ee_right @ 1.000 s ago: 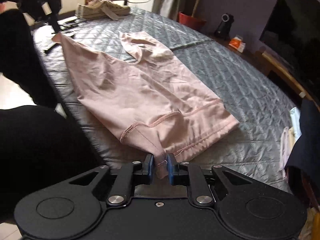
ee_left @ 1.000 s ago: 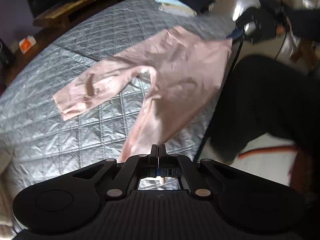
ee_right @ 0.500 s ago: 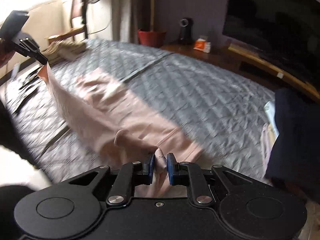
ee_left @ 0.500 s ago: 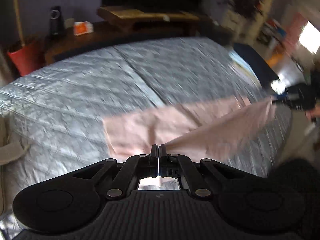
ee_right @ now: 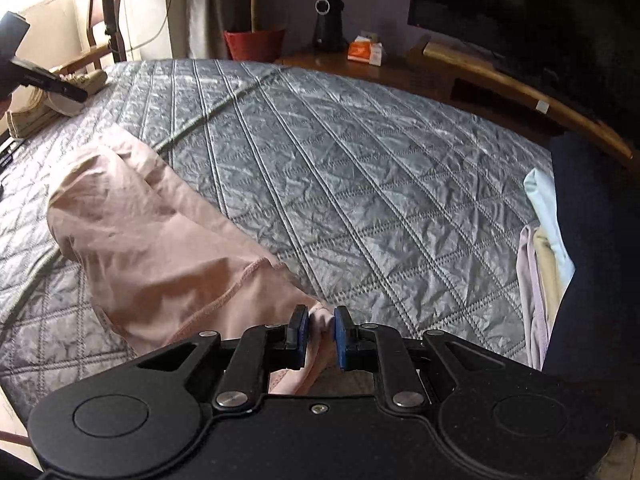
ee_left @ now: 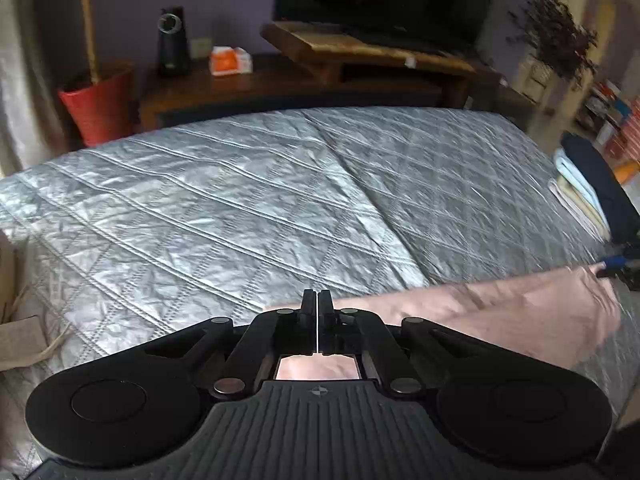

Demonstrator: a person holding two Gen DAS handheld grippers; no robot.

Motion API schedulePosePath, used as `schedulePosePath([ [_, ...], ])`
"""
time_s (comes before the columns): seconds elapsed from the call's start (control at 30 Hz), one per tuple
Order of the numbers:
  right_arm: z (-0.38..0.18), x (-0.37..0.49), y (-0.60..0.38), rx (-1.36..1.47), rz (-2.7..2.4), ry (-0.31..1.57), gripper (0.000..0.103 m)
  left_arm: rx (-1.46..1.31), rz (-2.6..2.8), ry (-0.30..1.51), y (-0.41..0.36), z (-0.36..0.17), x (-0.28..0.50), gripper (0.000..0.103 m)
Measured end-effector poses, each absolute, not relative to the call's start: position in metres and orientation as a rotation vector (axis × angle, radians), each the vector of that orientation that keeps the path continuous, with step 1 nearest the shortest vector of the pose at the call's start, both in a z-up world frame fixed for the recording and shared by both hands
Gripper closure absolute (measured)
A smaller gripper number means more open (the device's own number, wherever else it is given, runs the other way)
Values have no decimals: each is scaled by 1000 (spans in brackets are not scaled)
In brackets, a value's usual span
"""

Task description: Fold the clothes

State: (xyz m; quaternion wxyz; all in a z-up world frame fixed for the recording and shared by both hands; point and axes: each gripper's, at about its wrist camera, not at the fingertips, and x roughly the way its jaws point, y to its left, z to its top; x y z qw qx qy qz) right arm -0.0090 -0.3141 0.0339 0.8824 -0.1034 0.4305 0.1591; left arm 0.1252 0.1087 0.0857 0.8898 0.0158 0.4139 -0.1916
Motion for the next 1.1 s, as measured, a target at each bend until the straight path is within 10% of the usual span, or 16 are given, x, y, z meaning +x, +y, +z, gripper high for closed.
schedulePosePath([
  [0.2,26,-6,-322,-201,261,944,75,-119,-246,853,119,78,134,80],
  [0.37,45,-6,-308,-227,195,864,65,-138,-145,760,128,109,125,31],
  [1.1,31,117,-10,-298,865,887,58,-397,97,677,207,126,99,33],
])
